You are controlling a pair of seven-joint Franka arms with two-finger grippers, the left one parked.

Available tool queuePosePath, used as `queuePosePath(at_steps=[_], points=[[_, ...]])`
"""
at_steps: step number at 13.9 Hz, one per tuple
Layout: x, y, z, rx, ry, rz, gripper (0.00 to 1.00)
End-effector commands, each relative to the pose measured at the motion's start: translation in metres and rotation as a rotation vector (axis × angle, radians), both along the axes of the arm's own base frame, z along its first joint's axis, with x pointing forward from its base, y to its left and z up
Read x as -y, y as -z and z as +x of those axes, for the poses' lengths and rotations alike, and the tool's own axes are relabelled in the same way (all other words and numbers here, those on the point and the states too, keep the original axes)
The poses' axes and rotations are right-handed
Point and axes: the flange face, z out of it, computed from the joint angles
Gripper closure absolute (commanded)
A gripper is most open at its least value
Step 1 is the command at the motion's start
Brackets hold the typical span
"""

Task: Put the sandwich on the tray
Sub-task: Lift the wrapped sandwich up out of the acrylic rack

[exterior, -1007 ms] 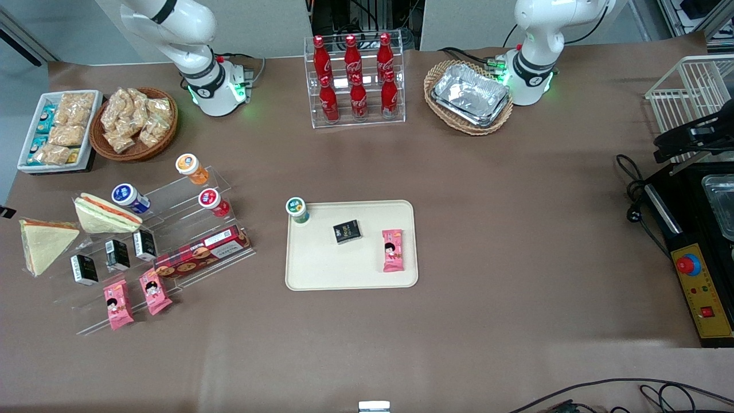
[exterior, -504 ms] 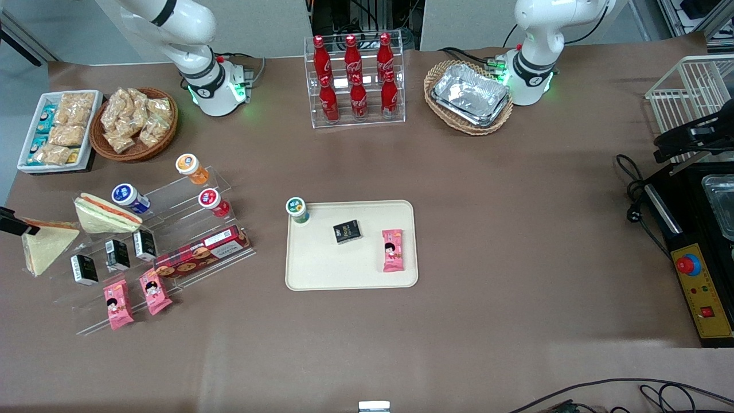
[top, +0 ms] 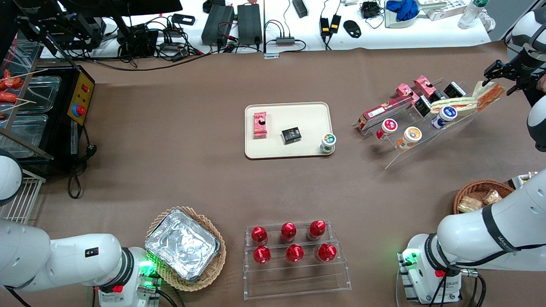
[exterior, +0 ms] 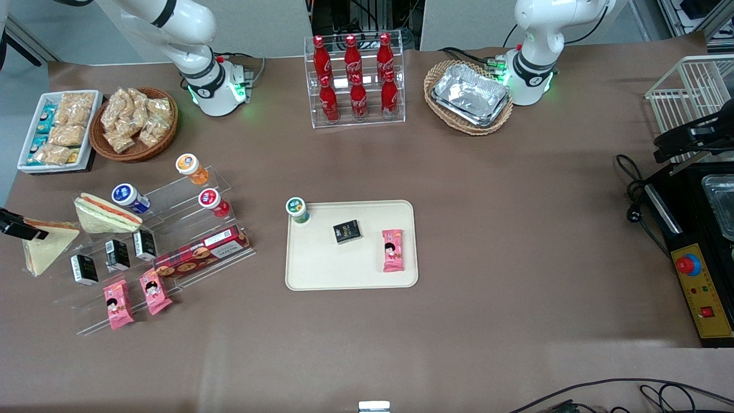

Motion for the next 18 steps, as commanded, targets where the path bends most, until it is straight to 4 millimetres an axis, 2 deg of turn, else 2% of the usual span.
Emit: queuePosePath(at_steps=[1,2,3,5,9,12,14,16,18], points=[[-0.002,0.002,0.000,0.028,-0.026,0.019,0.51],[0.000,0.001,0.001,0.032,-0.048,0.018,0.53],[-0.001,-0.001,0.001,0.042,-0.070,0.023,0.62],[-0.002,-0.005,0.005,0.047,-0.082,0.025,0.70],[-0.006,-0.053,0.024,0.055,-0.129,0.015,0.69],[-0.026,-0.089,0.040,0.059,-0.244,0.000,0.69],[-0.050,-0.117,0.050,0.064,-0.297,0.004,0.69],[-0.105,-0.144,0.067,0.034,-0.402,0.003,0.69],[-0.162,-0.159,0.075,0.012,-0.502,-0.007,0.69]])
